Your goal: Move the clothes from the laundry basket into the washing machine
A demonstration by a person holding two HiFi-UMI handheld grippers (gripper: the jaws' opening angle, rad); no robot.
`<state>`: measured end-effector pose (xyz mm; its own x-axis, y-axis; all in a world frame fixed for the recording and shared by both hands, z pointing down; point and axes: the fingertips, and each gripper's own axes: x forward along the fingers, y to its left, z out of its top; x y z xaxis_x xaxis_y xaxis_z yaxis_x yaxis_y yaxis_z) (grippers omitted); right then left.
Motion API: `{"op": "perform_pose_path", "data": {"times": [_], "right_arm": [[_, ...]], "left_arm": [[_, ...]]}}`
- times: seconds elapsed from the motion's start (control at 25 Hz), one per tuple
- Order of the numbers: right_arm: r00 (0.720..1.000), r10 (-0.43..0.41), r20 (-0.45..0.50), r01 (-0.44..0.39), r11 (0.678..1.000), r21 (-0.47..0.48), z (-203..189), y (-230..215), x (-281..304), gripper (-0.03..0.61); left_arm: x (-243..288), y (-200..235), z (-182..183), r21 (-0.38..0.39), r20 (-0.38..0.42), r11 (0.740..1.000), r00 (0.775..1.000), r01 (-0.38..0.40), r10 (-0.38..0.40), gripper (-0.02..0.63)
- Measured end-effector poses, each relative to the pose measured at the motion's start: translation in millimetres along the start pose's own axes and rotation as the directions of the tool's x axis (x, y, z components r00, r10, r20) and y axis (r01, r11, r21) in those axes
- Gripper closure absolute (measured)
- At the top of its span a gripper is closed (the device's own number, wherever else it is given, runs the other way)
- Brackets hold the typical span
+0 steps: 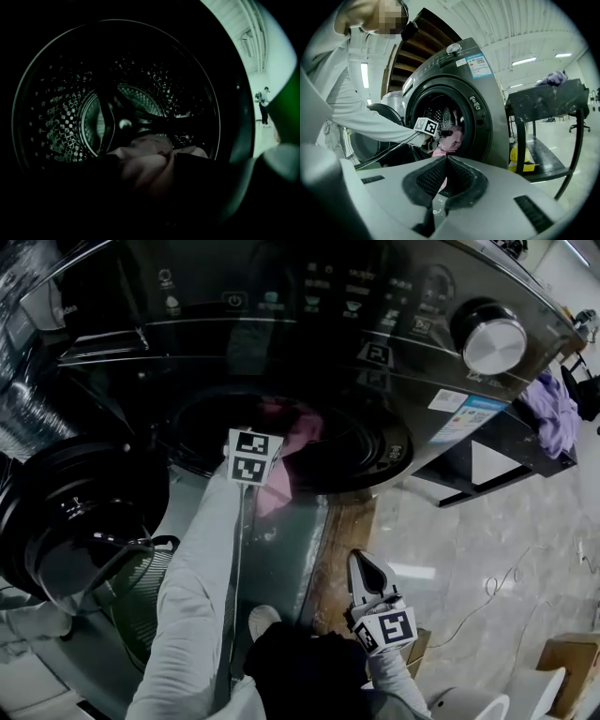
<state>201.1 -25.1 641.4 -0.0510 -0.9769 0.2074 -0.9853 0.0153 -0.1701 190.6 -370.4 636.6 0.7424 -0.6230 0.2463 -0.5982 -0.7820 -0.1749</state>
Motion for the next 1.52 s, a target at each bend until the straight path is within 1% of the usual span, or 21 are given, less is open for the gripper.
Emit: {"op": "perform_pose_path", "data": {"times": [0.12, 0.24, 0.4, 0.48, 0.56, 0.64, 0.72, 0.8, 0.88, 0.92, 0.96, 1.0, 1.04, 1.08, 1.12, 1.16, 1.2, 1.24, 1.36, 1.44, 1.52], "right_arm": [[1.000, -0.002, -0.019, 0.002, 1.000, 0.017, 2, 1, -2, 0.561], [0.999, 0.012, -0.046, -0.011, 1.000, 0.015, 11, 8, -2, 0.561], [0.998, 0.041, -0.041, -0.041, 0.999, 0.004, 28, 21, -7, 0.561], [0.997, 0.046, -0.056, -0.045, 0.999, 0.018, 33, 25, -14, 0.561], [0.996, 0.048, -0.073, -0.046, 0.999, 0.026, 35, 26, -22, 0.561], [0.995, 0.046, -0.086, -0.043, 0.999, 0.032, 34, 26, -29, 0.561], [0.995, 0.045, -0.094, -0.042, 0.999, 0.035, 30, 25, -34, 0.561], [0.994, 0.046, -0.100, -0.043, 0.998, 0.035, 23, 24, -35, 0.561], [0.994, 0.047, -0.103, -0.043, 0.998, 0.036, 15, 23, -35, 0.561], [0.993, 0.046, -0.106, -0.042, 0.998, 0.037, 11, 22, -35, 0.561], [0.993, 0.044, -0.110, -0.040, 0.999, 0.037, 7, 20, -35, 0.561], [0.992, 0.042, -0.117, -0.038, 0.999, 0.035, 3, 18, -35, 0.561], [0.991, 0.040, -0.124, -0.037, 0.999, 0.031, 0, 17, -35, 0.561], [0.990, 0.039, -0.132, -0.036, 0.999, 0.030, -2, 16, -35, 0.561], [0.989, 0.039, -0.139, -0.035, 0.999, 0.032, -3, 15, -35, 0.561], [0.989, 0.039, -0.145, -0.033, 0.999, 0.038, -2, 16, -35, 0.561], [0.988, 0.040, -0.149, -0.034, 0.998, 0.046, 0, 17, -35, 0.561], [0.988, 0.046, -0.150, -0.038, 0.998, 0.051, 3, 19, -35, 0.561], [0.986, 0.068, -0.151, -0.060, 0.997, 0.056, 16, 26, -33, 0.561], [0.987, 0.070, -0.142, -0.061, 0.996, 0.068, 24, 26, -30, 0.561], [0.986, 0.074, -0.149, -0.065, 0.996, 0.066, 29, 25, -27, 0.561]], "left_arm": [[-18, 3, -4, -0.044, -0.003, 0.999, 1.000, -0.010, 0.010, 0.224], [-37, 2, -6, -0.057, -0.014, 0.998, 1.000, -0.011, 0.011, 0.224], [-67, -6, -15, -0.072, -0.034, 0.997, 0.999, -0.023, 0.020, 0.224], [-86, -11, -25, -0.109, -0.054, 0.993, 0.998, -0.039, 0.033, 0.224], [-105, -25, -43, -0.141, -0.088, 0.989, 0.996, -0.041, 0.028, 0.224], [-119, -48, -73, -0.149, -0.153, 0.988, 0.988, -0.029, 0.006, 0.225], [-126, -68, -108, -0.163, -0.228, 0.986, 0.974, -0.030, -0.009, 0.225], [-124, -80, -140, -0.189, -0.294, 0.981, 0.956, -0.052, -0.006, 0.225], [-116, -82, -161, -0.201, -0.339, 0.976, 0.941, -0.081, 0.008, 0.225], [-111, -81, -166, -0.192, -0.353, 0.976, 0.935, -0.098, 0.025, 0.226], [-106, -77, -168, -0.166, -0.365, 0.978, 0.929, -0.125, 0.057, 0.246], [-102, -69, -169, -0.123, -0.379, 0.979, 0.919, -0.161, 0.104, 0.358], [-99, -62, -168, -0.084, -0.395, 0.978, 0.907, -0.193, 0.145, 0.520], [-97, -56, -167, -0.071, -0.415, 0.977, 0.896, -0.204, 0.157, 0.573], [-96, -54, -165, -0.091, -0.435, 0.976, 0.890, -0.196, 0.138, 0.577], [-98, -52, -162, -0.132, -0.444, 0.974, 0.889, -0.184, 0.108, 0.581], [-101, -50, -157, -0.169, -0.442, 0.969, 0.893, -0.178, 0.087, 0.584], [-104, -47, -150, -0.190, -0.433, 0.966, 0.898, -0.177, 0.079, 0.586], [-107, -32, -124, -0.175, -0.406, 0.966, 0.908, -0.188, 0.103, 0.586], [-103, -18, -97, -0.172, -0.347, 0.961, 0.927, -0.216, 0.146, 0.587], [-90, -6, -68, -0.183, -0.285, 0.957, 0.944, -0.225, 0.168, 0.588]]}}
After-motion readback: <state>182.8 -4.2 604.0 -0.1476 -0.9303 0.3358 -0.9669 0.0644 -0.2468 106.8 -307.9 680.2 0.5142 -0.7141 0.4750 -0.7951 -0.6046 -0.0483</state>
